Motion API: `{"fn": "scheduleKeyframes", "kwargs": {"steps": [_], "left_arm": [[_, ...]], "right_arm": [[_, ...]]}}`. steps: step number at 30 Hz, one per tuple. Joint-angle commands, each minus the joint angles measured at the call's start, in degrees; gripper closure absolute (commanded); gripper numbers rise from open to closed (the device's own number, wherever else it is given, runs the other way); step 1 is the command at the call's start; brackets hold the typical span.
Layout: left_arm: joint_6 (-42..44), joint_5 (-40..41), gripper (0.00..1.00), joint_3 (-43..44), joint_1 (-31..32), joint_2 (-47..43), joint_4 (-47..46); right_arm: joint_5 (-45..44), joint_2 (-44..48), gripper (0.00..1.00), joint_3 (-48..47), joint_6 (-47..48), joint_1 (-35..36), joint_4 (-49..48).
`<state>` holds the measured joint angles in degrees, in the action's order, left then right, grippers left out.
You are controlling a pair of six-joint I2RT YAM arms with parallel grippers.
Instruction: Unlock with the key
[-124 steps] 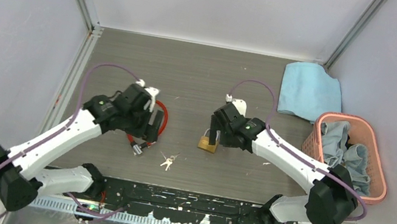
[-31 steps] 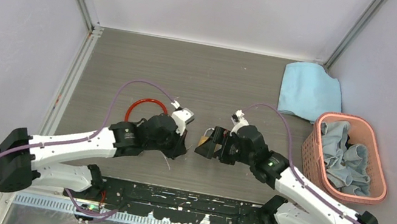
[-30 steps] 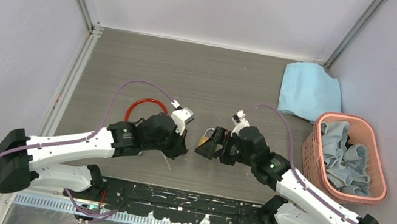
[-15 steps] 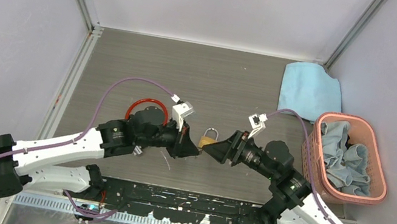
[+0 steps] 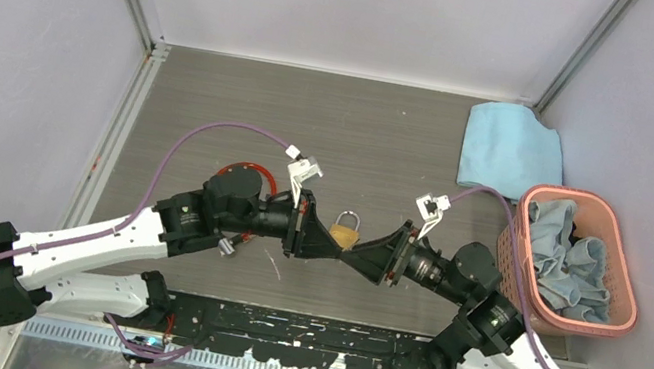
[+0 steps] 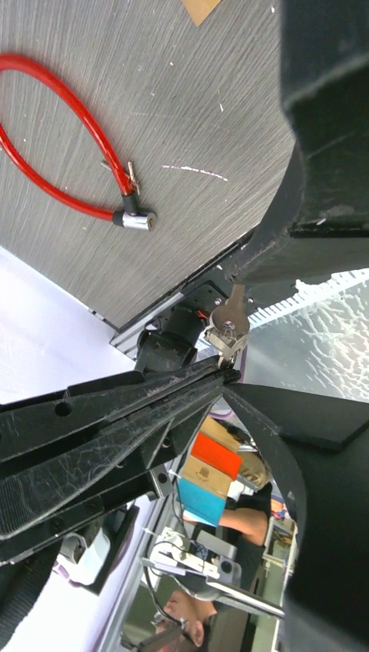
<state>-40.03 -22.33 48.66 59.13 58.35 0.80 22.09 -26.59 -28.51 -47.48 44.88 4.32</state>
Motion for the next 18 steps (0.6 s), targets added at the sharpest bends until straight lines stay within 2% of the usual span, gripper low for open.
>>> {"fn": "scheduleKeyframes", "kwargs": {"steps": [1, 5, 18], "left_arm": [[-1.6, -4.0, 1.00, 2.8, 0.1, -1.3, -5.2], [-2.1, -4.8, 1.00, 2.6, 0.1, -0.9, -6.3], [-3.6, -7.3, 1.00, 2.8, 0.1, -0.3, -8.7]], "right_arm": [[3.9, 1.6, 0.47, -2.7, 0.9, -0.1, -3.8], [5.5, 2.3, 0.52, -3.5, 0.3, -0.1, -4.0], [4.7, 1.2, 0.55, -8.5, 3.5, -0.1, -1.4]]}}
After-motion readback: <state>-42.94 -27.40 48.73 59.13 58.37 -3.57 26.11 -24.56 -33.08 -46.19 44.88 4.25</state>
